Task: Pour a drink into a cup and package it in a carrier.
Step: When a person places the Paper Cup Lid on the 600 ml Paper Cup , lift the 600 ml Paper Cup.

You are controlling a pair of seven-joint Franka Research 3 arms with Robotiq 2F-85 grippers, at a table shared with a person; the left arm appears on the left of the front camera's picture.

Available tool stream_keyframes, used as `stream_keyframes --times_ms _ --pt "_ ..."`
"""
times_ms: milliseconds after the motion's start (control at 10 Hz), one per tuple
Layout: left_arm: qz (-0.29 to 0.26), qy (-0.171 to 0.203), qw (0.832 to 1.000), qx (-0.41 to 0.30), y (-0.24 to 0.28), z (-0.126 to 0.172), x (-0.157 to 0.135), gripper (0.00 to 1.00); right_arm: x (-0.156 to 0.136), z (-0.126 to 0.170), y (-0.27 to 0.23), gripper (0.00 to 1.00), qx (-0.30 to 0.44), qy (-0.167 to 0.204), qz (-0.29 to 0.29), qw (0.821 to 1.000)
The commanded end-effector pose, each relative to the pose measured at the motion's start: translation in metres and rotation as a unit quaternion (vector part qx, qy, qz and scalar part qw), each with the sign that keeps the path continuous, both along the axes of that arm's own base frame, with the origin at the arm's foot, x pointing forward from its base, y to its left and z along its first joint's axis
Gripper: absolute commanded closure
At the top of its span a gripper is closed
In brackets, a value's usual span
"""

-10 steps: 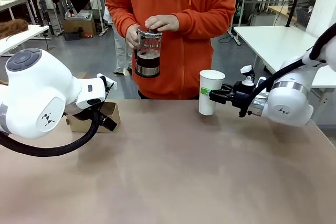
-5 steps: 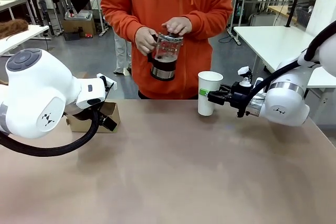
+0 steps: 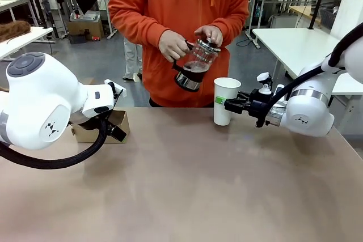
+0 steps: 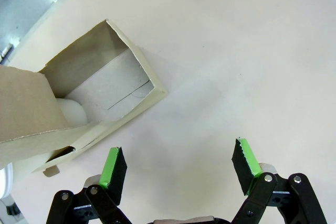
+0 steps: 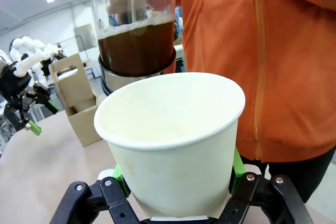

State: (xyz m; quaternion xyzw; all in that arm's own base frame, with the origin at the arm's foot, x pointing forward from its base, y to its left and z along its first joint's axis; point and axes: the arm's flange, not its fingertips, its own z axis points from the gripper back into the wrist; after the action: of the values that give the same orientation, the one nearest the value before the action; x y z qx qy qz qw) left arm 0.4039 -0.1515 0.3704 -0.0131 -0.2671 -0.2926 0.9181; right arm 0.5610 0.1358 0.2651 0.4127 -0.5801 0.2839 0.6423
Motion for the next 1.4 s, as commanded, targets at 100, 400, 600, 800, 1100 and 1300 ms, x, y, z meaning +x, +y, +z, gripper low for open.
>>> stream_keyframes --times_ms 100,400,600,800,1100,1300 --pt "0.000 0.000 1.000 -0.001 0.0002 0.0002 -0.0002 0.00 0.0004 0.0010 0.0016 0.19 0.006 0.004 -0.002 1.000" --pt "0.000 0.000 1.000 -0.001 0.0002 0.0002 -0.0002 0.00 0.0004 0.0010 0.0016 0.19 0.006 0.004 -0.002 1.000" --pt "0.000 0.000 1.000 -0.001 0.0002 0.0002 -0.0002 0.00 0.0004 0.0010 0.0016 0.19 0.006 0.004 -0.002 1.000" --pt "0.000 0.000 1.000 -0.001 0.0002 0.0002 -0.0002 0.00 0.0004 0.0010 0.0016 0.19 0.006 0.004 -0.002 1.000" --pt "0.000 0.000 1.000 -0.001 0.0002 0.0002 -0.0002 0.00 0.0004 0.0010 0.0016 0.19 0.006 0.004 -0.002 1.000" --pt "0.000 0.000 1.000 -0.001 0.0002 0.0002 -0.0002 0.00 0.0004 0.0010 0.0016 0.19 0.006 0.004 -0.002 1.000"
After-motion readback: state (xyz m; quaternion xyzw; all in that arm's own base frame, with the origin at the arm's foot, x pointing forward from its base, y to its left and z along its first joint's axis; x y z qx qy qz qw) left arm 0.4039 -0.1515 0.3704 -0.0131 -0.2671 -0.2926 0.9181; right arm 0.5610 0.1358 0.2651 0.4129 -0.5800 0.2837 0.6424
